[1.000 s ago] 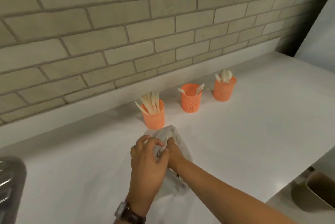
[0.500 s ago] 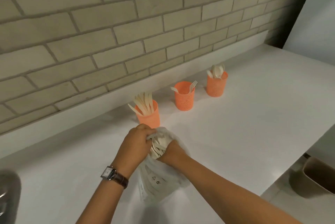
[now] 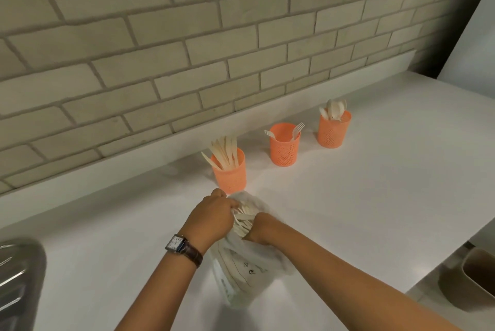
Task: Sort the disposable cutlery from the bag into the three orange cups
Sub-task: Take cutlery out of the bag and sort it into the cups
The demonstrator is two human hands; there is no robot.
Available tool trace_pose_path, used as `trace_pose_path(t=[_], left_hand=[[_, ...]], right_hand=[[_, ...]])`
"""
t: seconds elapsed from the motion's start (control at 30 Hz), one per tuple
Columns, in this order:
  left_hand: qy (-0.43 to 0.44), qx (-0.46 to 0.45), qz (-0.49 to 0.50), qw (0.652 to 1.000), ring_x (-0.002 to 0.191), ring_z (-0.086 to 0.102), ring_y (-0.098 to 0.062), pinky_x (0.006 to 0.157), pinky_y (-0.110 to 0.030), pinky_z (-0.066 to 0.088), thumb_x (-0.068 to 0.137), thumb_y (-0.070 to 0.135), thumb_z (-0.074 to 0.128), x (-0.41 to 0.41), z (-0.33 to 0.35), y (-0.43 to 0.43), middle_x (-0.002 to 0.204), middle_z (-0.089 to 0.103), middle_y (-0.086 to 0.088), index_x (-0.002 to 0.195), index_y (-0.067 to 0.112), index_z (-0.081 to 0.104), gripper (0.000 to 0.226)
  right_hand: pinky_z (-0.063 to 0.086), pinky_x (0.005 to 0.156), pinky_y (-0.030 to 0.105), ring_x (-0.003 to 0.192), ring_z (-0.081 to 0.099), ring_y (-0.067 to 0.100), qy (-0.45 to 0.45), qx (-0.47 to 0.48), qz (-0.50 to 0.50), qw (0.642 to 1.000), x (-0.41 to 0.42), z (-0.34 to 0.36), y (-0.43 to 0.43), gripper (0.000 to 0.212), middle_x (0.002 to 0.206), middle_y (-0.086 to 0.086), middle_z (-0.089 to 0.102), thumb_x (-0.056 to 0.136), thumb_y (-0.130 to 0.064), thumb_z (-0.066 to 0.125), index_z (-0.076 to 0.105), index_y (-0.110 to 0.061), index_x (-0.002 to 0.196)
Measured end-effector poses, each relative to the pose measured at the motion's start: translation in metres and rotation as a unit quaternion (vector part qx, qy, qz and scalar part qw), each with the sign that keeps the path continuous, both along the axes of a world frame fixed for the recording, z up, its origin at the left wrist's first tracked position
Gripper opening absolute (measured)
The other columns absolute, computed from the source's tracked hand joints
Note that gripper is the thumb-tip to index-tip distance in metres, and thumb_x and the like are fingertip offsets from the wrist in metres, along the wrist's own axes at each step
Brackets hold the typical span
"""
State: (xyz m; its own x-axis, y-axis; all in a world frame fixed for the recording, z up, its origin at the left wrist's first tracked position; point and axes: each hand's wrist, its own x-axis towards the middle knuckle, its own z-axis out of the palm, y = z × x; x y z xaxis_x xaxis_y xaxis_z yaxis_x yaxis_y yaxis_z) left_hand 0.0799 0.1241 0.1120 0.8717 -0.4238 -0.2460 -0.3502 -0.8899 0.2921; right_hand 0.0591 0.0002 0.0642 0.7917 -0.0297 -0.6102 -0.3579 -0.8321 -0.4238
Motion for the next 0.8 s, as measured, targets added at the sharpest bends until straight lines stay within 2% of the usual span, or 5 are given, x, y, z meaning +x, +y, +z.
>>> trace_pose_path(t=[0.13,0.23,0.47,0.6,0.8], left_hand=[[0.015,0.018,-0.014,1.000,0.112,0.052,-0.020,0.089,-0.026,0.042,0.090,0.011,0.042,0.008,0.004,-0.007,0.135,0.040,-0.001,0.132,0.028,0.052,0.046],[0.029,0.019,-0.019,0.999,0.112,0.052,-0.018,0.087,-0.024,0.042,0.089,0.014,0.048,0.011,0.004,-0.008,0.133,0.042,0.003,0.130,0.029,0.053,0.044],[0.002,0.012,-0.013,1.000,0.109,0.055,-0.018,0.085,-0.024,0.043,0.089,0.013,0.049,0.013,0.004,-0.008,0.130,0.050,0.004,0.126,0.026,0.057,0.040],[-0.009,0.055,-0.018,0.998,0.114,0.047,-0.022,0.090,-0.028,0.041,0.089,0.009,0.040,0.015,0.004,-0.006,0.132,0.043,-0.002,0.129,0.030,0.053,0.047],[-0.022,0.066,-0.004,0.998,0.123,0.039,-0.028,0.095,-0.034,0.039,0.091,0.012,0.038,0.018,-0.001,-0.001,0.145,0.029,-0.005,0.139,0.024,0.038,0.049]], right_hand=[[0.037,0.054,0.021,0.064,0.050,0.012,-0.001,0.009,-0.032,0.999,0.005,0.002,-0.006,0.028,0.069,-0.001,0.052,0.080,-0.033,0.067,0.048,-0.015,0.068],[0.047,0.083,0.031,0.095,0.055,0.024,0.115,0.071,-0.055,0.989,0.014,0.022,-0.012,0.050,0.109,0.011,0.061,0.079,-0.044,0.069,0.056,-0.004,0.106],[0.040,0.103,0.037,0.103,0.052,0.030,0.174,-0.027,0.087,0.981,0.025,0.052,0.004,0.026,0.085,0.011,0.046,0.094,-0.030,0.052,0.048,-0.005,0.088],[0.038,0.088,0.034,0.085,0.046,0.025,0.082,-0.050,0.156,0.983,0.021,0.038,0.015,0.018,0.079,0.009,0.043,0.097,-0.008,0.041,0.055,-0.004,0.108],[0.035,0.057,0.021,0.064,0.042,0.012,-0.023,0.036,0.040,0.998,0.004,0.012,-0.003,0.031,0.068,-0.004,0.040,0.092,-0.028,0.050,0.036,-0.021,0.065]])
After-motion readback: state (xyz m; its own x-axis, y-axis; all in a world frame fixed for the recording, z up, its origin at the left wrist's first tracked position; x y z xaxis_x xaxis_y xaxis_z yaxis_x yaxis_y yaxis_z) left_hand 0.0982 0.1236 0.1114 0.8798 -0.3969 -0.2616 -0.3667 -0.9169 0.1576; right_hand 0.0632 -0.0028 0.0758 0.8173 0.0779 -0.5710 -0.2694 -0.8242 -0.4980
